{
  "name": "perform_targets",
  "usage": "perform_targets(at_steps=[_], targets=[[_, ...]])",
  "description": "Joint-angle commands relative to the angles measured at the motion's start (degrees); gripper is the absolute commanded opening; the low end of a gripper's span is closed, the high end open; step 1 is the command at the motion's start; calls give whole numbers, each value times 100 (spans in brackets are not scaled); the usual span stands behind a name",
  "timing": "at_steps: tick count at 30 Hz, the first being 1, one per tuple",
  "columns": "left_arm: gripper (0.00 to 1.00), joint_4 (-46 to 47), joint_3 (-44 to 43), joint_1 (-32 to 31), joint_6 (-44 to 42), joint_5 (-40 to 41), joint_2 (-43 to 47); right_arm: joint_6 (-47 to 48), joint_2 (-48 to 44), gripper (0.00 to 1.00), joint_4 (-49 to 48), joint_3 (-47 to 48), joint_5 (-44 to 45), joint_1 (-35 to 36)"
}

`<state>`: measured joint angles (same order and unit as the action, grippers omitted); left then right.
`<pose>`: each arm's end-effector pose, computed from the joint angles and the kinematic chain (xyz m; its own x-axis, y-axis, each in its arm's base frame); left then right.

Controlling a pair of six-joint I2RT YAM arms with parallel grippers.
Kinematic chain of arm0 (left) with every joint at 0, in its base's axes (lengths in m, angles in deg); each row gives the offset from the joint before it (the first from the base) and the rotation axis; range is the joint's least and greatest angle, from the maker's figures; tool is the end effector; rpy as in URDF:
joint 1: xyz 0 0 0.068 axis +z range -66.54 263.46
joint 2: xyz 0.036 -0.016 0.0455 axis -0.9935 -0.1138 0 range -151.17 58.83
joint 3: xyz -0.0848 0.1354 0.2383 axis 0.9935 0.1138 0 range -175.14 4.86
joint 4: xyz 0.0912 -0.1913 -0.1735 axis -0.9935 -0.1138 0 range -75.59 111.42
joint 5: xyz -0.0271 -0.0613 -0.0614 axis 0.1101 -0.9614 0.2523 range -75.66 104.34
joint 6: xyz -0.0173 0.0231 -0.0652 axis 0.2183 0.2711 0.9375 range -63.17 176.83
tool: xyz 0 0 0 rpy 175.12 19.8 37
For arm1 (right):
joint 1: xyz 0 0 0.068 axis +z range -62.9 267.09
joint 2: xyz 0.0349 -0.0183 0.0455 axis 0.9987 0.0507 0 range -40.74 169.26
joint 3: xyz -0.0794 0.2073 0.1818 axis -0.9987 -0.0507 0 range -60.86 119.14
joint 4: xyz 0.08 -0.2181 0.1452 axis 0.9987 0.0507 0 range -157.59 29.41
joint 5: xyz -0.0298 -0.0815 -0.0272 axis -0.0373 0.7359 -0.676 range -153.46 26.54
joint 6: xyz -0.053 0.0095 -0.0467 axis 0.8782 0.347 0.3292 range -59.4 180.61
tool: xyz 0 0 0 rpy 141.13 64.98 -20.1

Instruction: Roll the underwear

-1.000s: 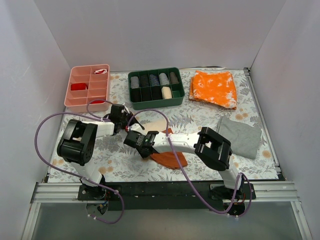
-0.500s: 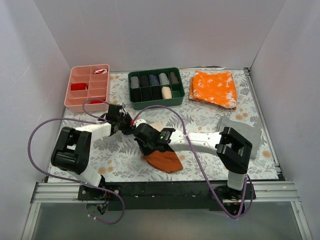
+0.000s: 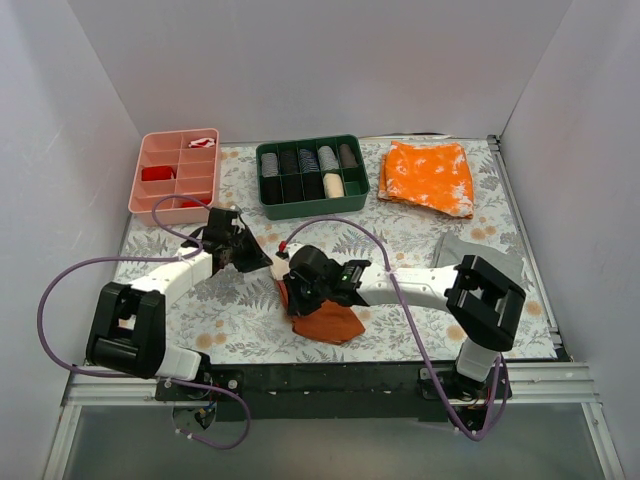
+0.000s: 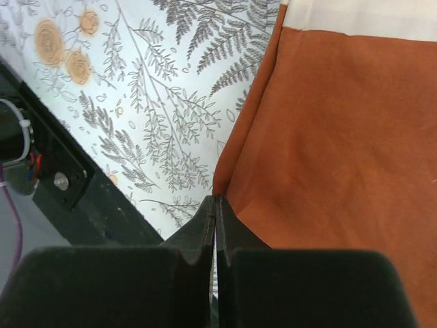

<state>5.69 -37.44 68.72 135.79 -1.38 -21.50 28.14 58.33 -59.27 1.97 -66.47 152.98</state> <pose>0.2770 -0.0893 0.1710 -0.5419 -0.8343 0.1012 -0.6888 0.3719 -0.6222 0.1614 0.3684 0.1912 -0.7394 -0.3396 -0.5814 -0.6280 0.6593 0.4135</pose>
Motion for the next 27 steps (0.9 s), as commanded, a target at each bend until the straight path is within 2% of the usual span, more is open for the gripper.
perform_targets(at_steps=[1, 10, 27], targets=[[0, -484, -243, 15, -117, 271, 264, -251, -423, 1, -751, -349, -604, -58], [0, -1108, -419, 7, -118, 509, 431, -549, -687, 1, -1666, -868, -1315, -339], [0, -1178, -1482, -705, 93, 817, -808, -603, -880, 1, -2291, -1633, -1809, -1236]])
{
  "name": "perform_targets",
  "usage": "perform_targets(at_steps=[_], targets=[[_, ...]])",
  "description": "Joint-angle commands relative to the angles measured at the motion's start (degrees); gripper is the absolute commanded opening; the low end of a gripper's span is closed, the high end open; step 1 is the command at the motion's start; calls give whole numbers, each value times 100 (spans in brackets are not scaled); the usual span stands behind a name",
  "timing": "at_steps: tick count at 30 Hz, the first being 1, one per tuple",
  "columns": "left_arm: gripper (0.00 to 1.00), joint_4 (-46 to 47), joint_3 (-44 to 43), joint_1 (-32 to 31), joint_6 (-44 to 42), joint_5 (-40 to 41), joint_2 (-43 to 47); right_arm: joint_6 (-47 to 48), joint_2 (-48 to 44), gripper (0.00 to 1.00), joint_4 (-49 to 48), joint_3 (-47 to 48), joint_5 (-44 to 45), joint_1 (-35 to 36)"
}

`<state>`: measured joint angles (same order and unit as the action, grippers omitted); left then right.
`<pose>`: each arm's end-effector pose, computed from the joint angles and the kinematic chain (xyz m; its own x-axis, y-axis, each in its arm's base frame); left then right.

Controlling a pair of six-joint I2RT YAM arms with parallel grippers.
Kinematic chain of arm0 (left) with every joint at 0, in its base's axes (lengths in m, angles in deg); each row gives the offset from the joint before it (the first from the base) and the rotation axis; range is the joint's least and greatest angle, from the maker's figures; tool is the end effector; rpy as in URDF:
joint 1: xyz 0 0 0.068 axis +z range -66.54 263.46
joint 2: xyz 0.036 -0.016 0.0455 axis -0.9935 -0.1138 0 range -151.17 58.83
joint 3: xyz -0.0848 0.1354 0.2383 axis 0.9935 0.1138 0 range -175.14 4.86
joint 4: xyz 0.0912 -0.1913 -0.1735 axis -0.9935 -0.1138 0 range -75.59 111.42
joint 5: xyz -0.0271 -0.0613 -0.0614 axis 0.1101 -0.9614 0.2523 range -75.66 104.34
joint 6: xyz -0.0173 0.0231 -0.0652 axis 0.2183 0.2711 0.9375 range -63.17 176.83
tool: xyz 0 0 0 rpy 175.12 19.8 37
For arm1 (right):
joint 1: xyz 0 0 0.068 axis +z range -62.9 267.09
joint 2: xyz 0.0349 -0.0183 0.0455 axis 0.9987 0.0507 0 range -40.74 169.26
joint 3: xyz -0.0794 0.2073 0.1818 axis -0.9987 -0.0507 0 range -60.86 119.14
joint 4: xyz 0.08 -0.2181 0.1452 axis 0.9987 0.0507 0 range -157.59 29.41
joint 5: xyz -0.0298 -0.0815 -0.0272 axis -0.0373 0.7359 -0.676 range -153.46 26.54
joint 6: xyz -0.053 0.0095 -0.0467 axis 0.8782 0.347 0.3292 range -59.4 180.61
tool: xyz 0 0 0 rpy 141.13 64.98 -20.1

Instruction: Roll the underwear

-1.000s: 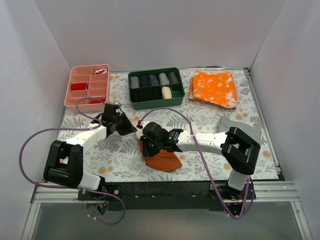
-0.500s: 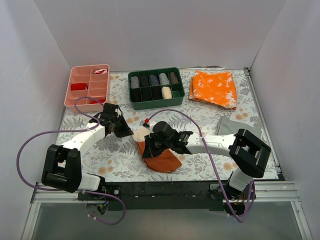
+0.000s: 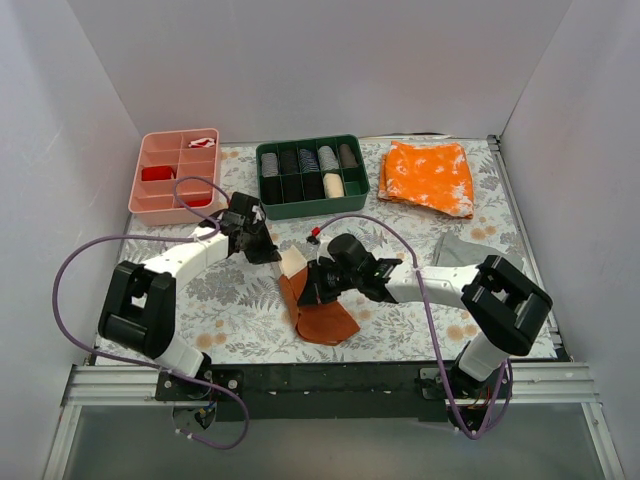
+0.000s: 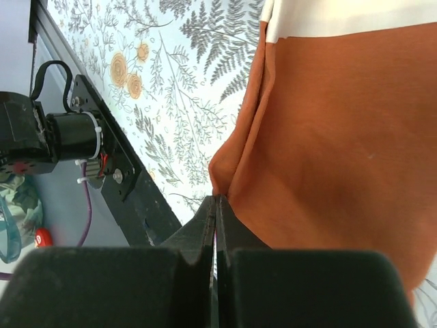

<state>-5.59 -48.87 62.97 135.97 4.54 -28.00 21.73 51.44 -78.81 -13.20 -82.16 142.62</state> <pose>0.2956 -0.1211 0.1866 -0.5699 -0.8201 0.0510 -0.7175 0.4664 -0.5174 0.1911 0.3117 0.1824 -0.8272 -0.1544 -0.5402 -0.5309 0.5296 0.6616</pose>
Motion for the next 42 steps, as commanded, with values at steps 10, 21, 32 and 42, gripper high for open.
perform_targets(at_steps=[10, 21, 32, 42], targets=[[0, -112, -893, -262, 208, 479, -835, 222, -157, 1, -258, -248, -363, -613], [0, -209, -1359, -429, 234, 585, -1231, 424, -236, 1, -3, -301, -318, -806], [0, -182, -1253, -429, 190, 620, -1284, -172, -315, 51, 16, -635, -151, -824], [0, -147, -1297, -429, 164, 576, -1390, -955, -166, 52, -627, -934, -530, -824]])
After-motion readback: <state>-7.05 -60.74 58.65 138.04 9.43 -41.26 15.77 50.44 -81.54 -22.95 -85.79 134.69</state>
